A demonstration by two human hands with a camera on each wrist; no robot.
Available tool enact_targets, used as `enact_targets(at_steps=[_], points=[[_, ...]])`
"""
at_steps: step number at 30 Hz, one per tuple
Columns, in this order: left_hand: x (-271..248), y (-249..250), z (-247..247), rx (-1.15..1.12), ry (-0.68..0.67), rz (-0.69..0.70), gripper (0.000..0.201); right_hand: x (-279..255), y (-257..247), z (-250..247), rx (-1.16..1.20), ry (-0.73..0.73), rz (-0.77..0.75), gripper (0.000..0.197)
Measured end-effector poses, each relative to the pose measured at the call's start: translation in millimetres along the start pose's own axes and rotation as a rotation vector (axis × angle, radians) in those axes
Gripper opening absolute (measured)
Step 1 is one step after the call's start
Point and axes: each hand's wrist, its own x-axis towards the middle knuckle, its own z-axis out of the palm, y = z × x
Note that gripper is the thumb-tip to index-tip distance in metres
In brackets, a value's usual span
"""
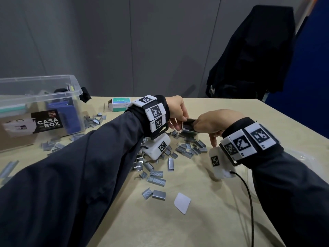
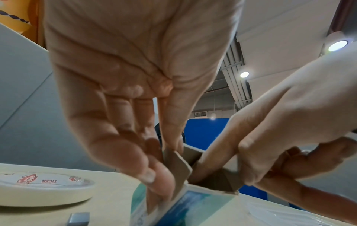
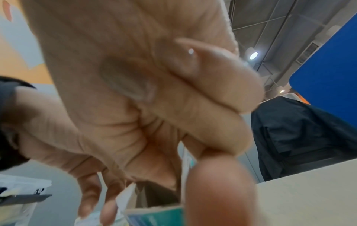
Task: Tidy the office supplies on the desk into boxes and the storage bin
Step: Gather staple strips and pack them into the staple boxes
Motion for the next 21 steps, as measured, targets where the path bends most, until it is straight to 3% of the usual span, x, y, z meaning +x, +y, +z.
enact_targets(at_steps=[11,17,21], points=[[-0.5,0.6,0.8,-0.003,-0.010,-0.009,0.019,-1.3,-4.1,-0.9,-0.148,0.018,0.002,0.035],[1.5,3.9,1.5,-0.008,0.025,-0.018,0.020,4.8,-2.8,-6.1,-0.149,0.003,-0.019,0.020],[2.0,3.8,2.4,-0.083,0.095,-0.021,0.022,12.8,7.4,-13.6,-0.109,0.096,-0.166,0.036]])
